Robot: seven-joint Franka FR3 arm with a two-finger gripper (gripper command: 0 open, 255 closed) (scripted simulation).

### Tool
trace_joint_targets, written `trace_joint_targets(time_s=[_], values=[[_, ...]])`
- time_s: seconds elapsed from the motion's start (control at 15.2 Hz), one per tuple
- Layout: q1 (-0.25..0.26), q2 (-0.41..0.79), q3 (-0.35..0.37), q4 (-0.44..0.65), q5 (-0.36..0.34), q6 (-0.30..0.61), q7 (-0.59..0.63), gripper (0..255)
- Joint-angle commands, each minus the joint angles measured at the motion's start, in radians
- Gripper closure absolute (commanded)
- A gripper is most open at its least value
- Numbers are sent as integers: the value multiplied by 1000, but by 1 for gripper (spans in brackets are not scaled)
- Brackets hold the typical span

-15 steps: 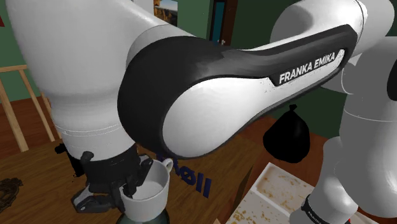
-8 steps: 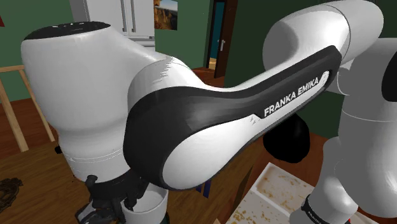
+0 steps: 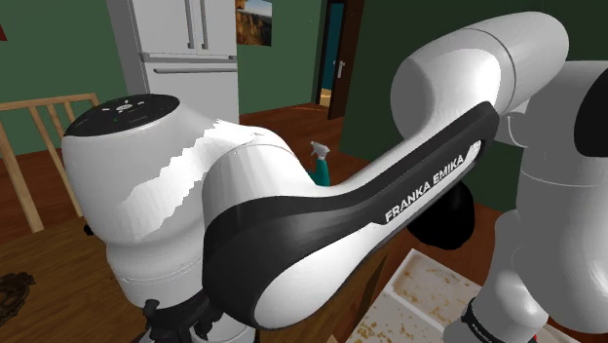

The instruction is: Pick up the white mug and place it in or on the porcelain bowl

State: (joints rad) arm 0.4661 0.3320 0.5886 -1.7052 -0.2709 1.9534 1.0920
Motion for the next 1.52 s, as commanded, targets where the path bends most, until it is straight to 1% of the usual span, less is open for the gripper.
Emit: trace_joint_targets(time_s=[0.0, 0.33, 0.4, 0.73, 0.99, 1.45], values=[[1, 2, -1, -3, -2, 6, 2, 255], [1, 2, -1, -3, -2, 6, 2, 255], [1, 2, -1, -3, -2, 6, 2, 0], [1, 2, -1, -3, -2, 6, 2, 0], [6, -24, 11, 91, 21, -109, -14, 0], [6, -24, 11, 91, 21, -109, -14, 0]])
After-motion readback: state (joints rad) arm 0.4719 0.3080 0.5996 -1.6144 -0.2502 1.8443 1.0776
